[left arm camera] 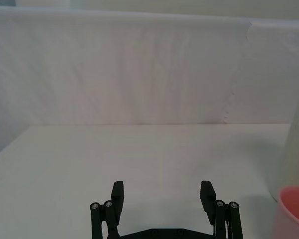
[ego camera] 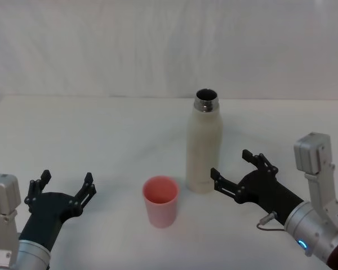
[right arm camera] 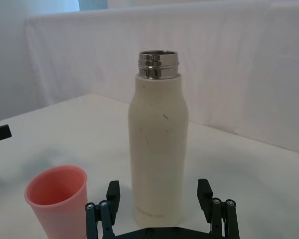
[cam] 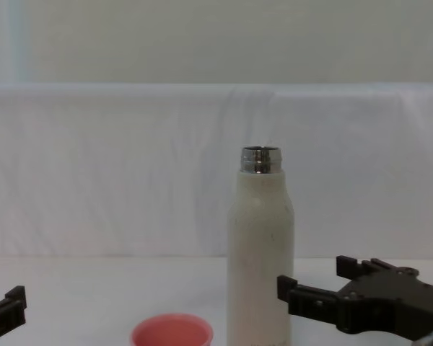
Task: Grasp the thermos with one hand and pour water into the cup lid.
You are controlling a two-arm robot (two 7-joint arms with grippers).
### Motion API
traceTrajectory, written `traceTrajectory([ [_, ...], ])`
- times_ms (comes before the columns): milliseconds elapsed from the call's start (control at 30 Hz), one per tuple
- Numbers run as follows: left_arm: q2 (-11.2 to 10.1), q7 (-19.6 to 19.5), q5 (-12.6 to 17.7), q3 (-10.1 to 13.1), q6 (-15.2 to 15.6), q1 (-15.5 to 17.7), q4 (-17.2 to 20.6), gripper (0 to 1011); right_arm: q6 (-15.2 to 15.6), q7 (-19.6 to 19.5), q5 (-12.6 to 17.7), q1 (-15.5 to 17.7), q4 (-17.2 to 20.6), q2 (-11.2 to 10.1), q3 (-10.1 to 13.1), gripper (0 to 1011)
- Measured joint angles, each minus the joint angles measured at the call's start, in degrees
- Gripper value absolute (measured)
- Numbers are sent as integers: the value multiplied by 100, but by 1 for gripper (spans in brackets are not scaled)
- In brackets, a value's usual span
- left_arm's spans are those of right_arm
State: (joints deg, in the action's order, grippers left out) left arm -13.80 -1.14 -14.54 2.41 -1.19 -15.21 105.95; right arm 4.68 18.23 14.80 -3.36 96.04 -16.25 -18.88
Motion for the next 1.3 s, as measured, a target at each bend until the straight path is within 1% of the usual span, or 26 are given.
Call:
traceTrajectory([
  [233,0,0,0,0,0,0,0,1001,-8,-31,-14,-192,-210,76,-119,1001],
  [567,0,0,0,0,0,0,0,1001,-1,-59,-32,-446,-492,195,-216,1001],
  [967,0,0,0,0,0,0,0,1001,3,-51,-12,-667,-750,304,-276,1001],
  [1300,0,0,0,0,0,0,0,1001,-22,-43,35,-813,-885,380,-301,1001],
])
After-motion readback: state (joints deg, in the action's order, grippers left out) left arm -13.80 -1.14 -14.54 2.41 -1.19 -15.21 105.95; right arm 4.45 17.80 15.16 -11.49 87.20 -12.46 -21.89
